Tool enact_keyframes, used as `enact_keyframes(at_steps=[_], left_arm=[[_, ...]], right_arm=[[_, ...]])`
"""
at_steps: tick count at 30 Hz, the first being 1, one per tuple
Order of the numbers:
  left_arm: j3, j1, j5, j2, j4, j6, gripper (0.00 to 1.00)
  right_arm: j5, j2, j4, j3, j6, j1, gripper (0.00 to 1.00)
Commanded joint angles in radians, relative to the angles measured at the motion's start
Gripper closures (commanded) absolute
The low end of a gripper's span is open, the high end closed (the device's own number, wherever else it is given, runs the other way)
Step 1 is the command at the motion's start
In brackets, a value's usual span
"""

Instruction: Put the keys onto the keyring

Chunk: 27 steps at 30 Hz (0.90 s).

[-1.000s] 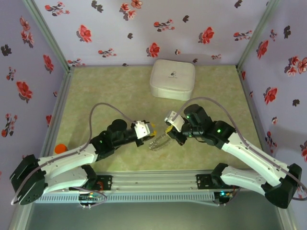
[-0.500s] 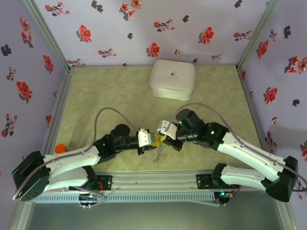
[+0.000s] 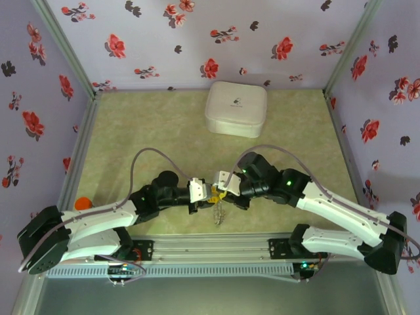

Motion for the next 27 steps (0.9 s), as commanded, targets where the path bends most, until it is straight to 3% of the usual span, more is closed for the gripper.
enact_keyframes(at_steps=[1, 4, 10, 12, 13, 14, 15, 19, 23, 27], left_arm=[[-0.004, -0.006, 0.018, 0.009, 0.033, -0.006, 0.78], [-0.002, -0.007, 0.019, 0.006, 0.032, -0.009, 0.82], [-0.005, -0.007, 0.021, -0.006, 0.024, -0.002, 1.0], [-0.007, -0.007, 0.021, -0.01, 0.024, 0.0, 1.0], [-0.008, -0.006, 0.021, -0.013, 0.024, 0.003, 1.0], [-0.01, -0.006, 0.019, -0.018, 0.024, 0.005, 1.0], [-0.011, -0.007, 0.019, -0.021, 0.021, 0.009, 1.0], [-0.018, -0.007, -0.003, -0.042, 0.007, 0.024, 1.0], [-0.027, -0.007, -0.025, -0.055, 0.027, 0.04, 1.0], [-0.021, -0.007, -0.034, -0.054, 0.03, 0.057, 1.0]], right_arm=[[0.012, 0.009, 0.0, 0.035, -0.025, 0.019, 1.0], [0.016, 0.014, 0.007, 0.036, -0.027, 0.026, 1.0], [0.018, 0.027, 0.01, 0.038, -0.026, 0.035, 1.0], [0.032, 0.023, 0.014, 0.035, -0.024, 0.036, 1.0], [0.052, 0.014, 0.021, 0.03, -0.018, 0.036, 0.91], [0.08, -0.004, 0.033, 0.022, -0.01, 0.036, 0.75], [0.101, -0.028, 0.044, 0.01, -0.006, 0.036, 0.67], [0.217, -0.204, 0.122, -0.079, -0.001, 0.035, 0.52], [0.337, -0.357, 0.182, -0.172, 0.012, 0.036, 0.5], [0.413, -0.386, 0.196, -0.218, 0.038, 0.035, 0.58]])
